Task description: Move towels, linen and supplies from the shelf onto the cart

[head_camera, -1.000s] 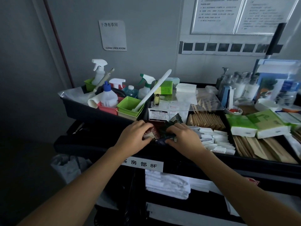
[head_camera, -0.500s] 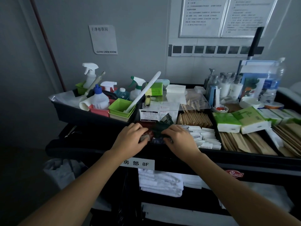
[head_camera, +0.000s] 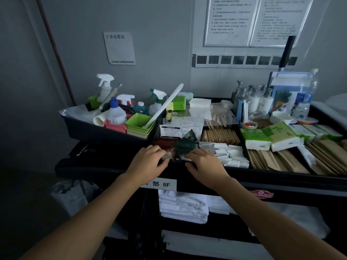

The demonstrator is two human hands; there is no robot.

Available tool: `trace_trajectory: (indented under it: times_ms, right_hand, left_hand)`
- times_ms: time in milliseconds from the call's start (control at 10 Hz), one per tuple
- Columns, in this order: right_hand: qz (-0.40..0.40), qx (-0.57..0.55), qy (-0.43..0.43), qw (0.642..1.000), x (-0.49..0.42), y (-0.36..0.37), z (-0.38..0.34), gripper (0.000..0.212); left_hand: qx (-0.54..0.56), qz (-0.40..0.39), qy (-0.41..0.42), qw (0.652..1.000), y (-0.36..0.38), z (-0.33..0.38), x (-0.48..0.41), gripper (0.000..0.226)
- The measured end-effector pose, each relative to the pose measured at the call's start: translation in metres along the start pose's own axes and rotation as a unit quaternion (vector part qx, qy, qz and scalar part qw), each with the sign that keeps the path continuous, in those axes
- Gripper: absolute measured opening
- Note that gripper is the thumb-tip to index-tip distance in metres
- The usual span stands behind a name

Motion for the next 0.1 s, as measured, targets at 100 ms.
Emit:
trace_trajectory:
  times_ms: [100]
  right_hand:
    - [-0.006, 0.006, 0.01, 1.0, 0.001, -0.0012, 0.0008, 0.033]
  left_hand:
    - [0.002, -0.008, -0.016, 1.0, 0.0051, -0.0038, 0.0006, 0.032]
Point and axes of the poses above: each hand's wrist, its own x-axis away from the middle knuckle, its own y-axis out of the palm, z = x × y, the point moved 9 cm from there along -x, towards the middle knuckle, and after that the axes turned 6 degrees about -y, right-handed, at the moved point
